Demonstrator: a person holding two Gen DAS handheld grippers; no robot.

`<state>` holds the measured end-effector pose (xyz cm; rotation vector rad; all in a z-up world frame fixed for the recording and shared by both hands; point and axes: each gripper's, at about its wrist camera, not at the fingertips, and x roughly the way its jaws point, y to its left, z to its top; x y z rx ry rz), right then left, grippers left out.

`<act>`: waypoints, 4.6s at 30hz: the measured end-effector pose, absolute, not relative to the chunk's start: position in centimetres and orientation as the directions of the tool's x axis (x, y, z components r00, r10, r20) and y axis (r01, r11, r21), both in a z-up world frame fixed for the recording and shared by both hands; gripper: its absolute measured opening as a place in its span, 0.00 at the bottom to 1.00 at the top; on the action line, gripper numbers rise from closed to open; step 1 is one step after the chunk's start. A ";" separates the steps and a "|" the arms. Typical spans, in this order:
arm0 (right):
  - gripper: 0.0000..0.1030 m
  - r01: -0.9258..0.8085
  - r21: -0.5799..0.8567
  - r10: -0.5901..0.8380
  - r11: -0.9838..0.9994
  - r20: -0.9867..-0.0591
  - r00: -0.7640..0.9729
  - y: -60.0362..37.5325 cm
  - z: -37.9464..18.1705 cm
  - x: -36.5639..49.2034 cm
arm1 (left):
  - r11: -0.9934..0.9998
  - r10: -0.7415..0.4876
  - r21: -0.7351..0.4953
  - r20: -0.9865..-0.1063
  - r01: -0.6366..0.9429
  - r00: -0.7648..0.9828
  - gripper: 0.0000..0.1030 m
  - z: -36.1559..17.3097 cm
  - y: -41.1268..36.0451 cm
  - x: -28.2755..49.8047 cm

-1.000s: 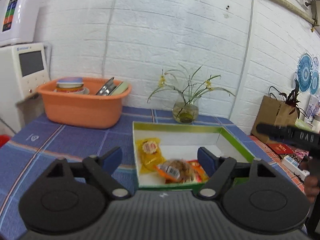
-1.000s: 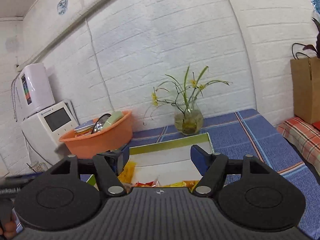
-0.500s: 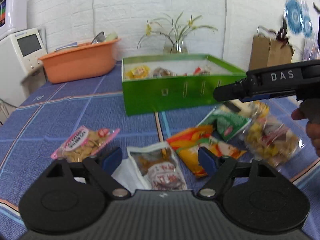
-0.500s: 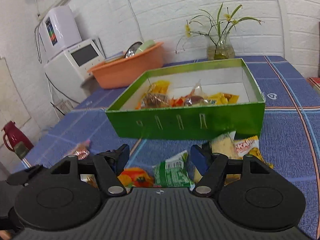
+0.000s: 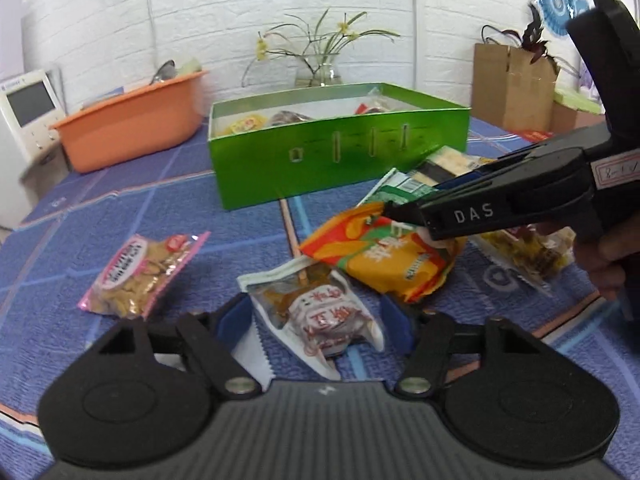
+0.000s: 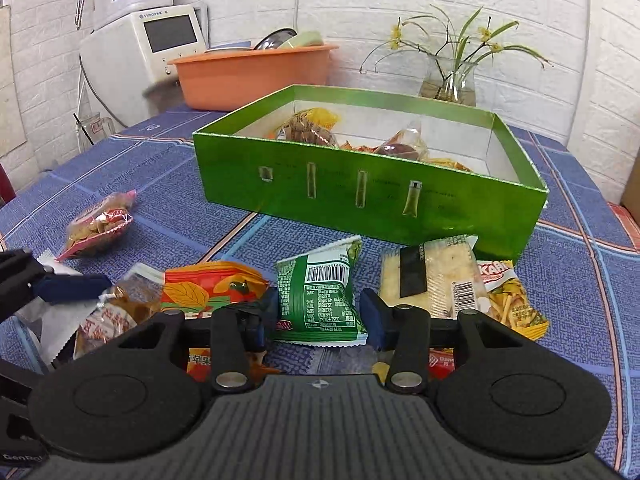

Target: Organize snacks

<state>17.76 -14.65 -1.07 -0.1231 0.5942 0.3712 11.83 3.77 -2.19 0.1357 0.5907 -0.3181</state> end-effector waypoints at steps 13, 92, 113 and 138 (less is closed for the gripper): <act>0.39 -0.365 0.126 0.383 0.923 -0.409 0.828 -17.1 1.2 15.4 | 0.904 -0.427 -0.281 -0.538 0.324 0.726 0.43 -1.2 8.7 11.1; 0.68 -0.346 0.625 0.620 0.700 -0.293 0.727 -23.1 -1.7 13.8 | 0.986 -0.168 -0.088 -0.600 0.144 0.782 0.38 5.2 6.1 8.2; 0.68 -0.195 0.655 0.426 0.730 -0.212 0.880 -24.7 3.7 25.4 | 0.925 -0.363 -0.297 -0.506 0.238 0.783 0.38 6.7 1.4 29.4; 1.00 -0.187 0.409 0.281 0.893 -0.183 0.942 -25.5 11.5 19.0 | 0.966 -0.205 -0.220 -0.334 0.136 0.920 0.99 12.7 6.2 24.4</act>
